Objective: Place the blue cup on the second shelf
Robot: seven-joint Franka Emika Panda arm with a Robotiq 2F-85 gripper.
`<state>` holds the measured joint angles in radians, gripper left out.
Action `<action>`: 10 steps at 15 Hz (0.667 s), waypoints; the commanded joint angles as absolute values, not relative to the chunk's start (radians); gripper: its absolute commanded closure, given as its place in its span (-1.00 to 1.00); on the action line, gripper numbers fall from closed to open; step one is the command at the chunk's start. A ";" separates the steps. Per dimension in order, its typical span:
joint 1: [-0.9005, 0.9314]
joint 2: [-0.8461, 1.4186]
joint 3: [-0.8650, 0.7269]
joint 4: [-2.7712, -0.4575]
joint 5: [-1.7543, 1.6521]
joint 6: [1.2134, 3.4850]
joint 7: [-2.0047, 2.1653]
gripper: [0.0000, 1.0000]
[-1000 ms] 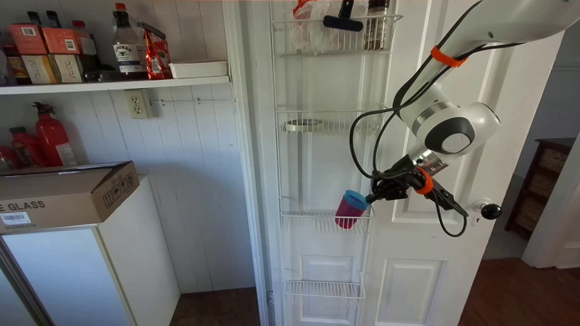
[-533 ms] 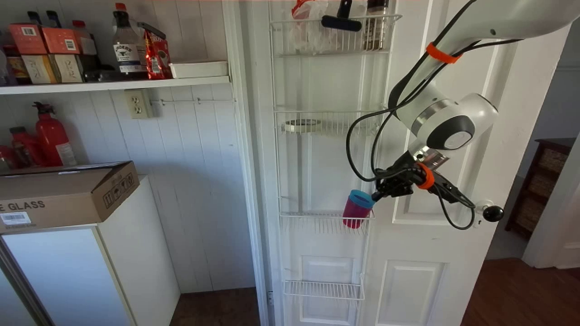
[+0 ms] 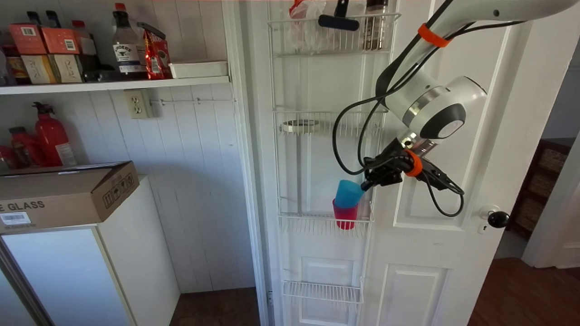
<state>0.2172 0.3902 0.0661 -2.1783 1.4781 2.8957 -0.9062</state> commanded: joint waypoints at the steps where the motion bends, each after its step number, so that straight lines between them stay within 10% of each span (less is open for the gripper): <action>1: 0.239 0.360 0.060 -2.200 1.435 2.918 -0.848 0.99; 10: 0.117 0.267 0.000 -2.264 1.460 2.693 -0.925 0.99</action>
<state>0.1644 0.3525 0.0163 -2.2082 1.4699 2.7999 -0.8945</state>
